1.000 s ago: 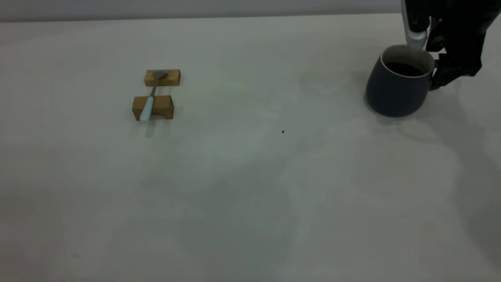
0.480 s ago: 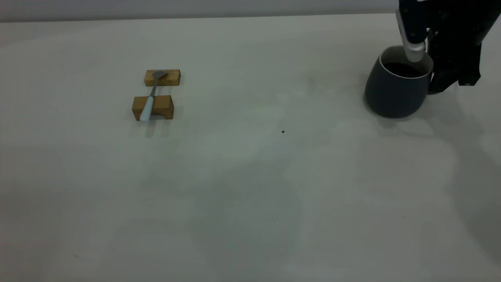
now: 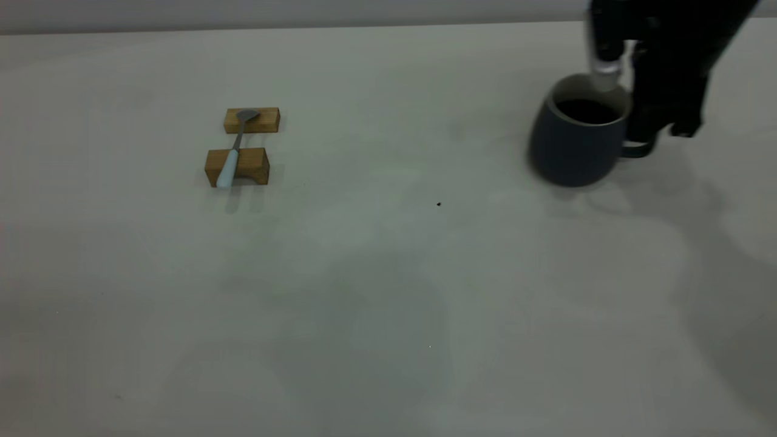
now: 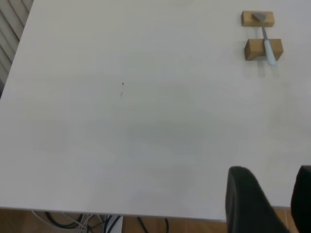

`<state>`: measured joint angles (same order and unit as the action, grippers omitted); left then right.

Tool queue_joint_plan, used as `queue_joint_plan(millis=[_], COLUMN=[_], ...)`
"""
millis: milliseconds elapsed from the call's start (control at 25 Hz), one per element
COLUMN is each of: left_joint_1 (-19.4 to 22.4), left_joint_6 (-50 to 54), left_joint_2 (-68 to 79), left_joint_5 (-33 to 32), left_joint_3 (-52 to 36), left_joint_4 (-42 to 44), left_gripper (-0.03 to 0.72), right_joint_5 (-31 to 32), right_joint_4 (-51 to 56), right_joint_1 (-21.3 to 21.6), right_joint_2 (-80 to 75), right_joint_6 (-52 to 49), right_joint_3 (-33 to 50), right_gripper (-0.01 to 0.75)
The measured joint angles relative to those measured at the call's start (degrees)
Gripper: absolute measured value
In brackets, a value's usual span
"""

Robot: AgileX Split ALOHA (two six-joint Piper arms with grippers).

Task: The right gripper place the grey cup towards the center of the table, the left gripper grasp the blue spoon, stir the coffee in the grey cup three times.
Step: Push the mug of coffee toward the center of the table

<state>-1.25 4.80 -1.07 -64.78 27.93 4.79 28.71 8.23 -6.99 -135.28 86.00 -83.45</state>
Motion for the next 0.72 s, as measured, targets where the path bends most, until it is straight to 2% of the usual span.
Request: queue_joint_plan(millis=[400, 720], left_joint_1=[0.0, 0.0], left_joint_6=[0.0, 0.0], left_joint_2=[0.0, 0.0], left_joint_5=[0.0, 0.0], left_joint_3=[0.0, 0.0], left_joint_4=[0.0, 0.0], left_gripper=[0.306, 0.306], right_joint_5=[-1.5, -5.4], right_joint_4=[0.7, 0.2], right_joint_1=[-12.0, -16.7], right_joint_2=[-0.3, -0.5], right_joint_6=[-8.6, -16.5], right_joint_3=[0.0, 0.0], right_gripper=[0.163, 0.163])
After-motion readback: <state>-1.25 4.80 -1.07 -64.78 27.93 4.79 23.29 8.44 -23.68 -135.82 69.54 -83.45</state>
